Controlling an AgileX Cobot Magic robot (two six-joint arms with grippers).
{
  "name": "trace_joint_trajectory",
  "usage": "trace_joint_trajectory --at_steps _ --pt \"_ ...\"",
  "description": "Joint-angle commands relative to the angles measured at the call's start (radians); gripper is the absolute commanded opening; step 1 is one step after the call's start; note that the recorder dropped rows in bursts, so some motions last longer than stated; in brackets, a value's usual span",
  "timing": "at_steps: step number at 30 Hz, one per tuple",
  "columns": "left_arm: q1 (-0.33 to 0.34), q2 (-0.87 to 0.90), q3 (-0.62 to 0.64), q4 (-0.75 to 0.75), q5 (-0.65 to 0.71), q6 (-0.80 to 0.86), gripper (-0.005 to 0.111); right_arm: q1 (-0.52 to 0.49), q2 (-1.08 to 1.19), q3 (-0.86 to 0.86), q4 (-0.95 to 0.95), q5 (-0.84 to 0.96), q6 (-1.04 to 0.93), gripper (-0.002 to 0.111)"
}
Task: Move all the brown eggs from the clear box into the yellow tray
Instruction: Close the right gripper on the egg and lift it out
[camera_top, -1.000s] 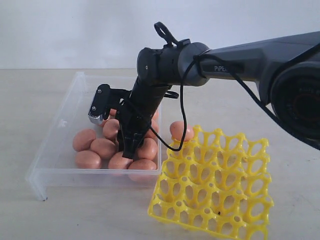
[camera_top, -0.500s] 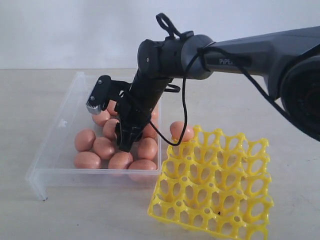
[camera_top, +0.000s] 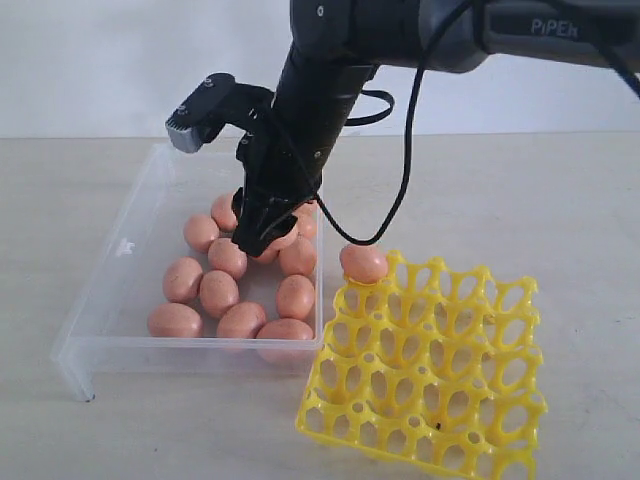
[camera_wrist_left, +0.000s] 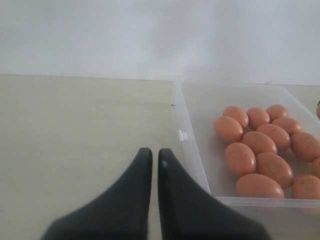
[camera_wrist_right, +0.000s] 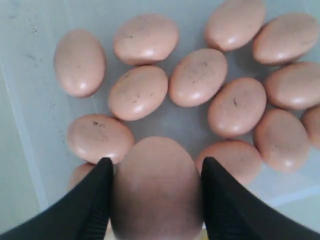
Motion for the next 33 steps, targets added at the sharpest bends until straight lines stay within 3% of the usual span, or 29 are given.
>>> trace_joint_trajectory --at_steps 1,8,11,14,18,20,22,24,27,29,31,33 --pt "0.003 -0.002 0.003 -0.003 -0.008 0.002 0.004 -0.064 -0.037 0.001 -0.016 -0.026 0.204 0.0" --pt "0.003 -0.002 0.003 -0.003 -0.008 0.002 0.004 -0.136 -0.125 0.006 0.006 -0.14 0.437 0.0" --pt "0.003 -0.002 0.003 -0.003 -0.008 0.002 0.004 -0.143 -0.194 0.071 0.004 -0.272 0.503 0.0" --pt "0.003 -0.002 0.003 -0.003 -0.008 0.002 0.004 -0.143 -0.292 0.237 -0.014 -0.544 0.62 0.0" --pt "0.003 -0.002 0.003 -0.003 -0.008 0.002 0.004 -0.143 -0.445 0.608 -0.014 -0.989 0.801 0.0" --pt "0.003 -0.002 0.003 -0.003 -0.008 0.002 0.004 -0.143 -0.512 0.839 0.004 -1.242 0.828 0.0" --pt "0.003 -0.002 0.003 -0.003 -0.008 0.002 0.004 -0.143 -0.53 0.951 0.05 -1.395 0.828 0.0" --pt "0.003 -0.002 0.003 -0.003 -0.008 0.002 0.004 -0.143 -0.53 1.068 0.164 -1.564 0.845 0.0" --pt "0.003 -0.002 0.003 -0.003 -0.008 0.002 0.004 -0.143 -0.526 1.255 0.557 -1.874 1.051 0.0" --pt "0.003 -0.002 0.003 -0.003 -0.008 0.002 0.004 -0.188 -0.526 1.303 0.443 -1.916 1.195 0.0" --pt "0.003 -0.002 0.003 -0.003 -0.008 0.002 0.004 -0.289 -0.506 1.31 0.101 -1.922 1.372 0.0" --pt "0.003 -0.002 0.003 -0.003 -0.008 0.002 0.004 -0.42 -0.461 1.29 -0.3 -2.051 1.611 0.0"
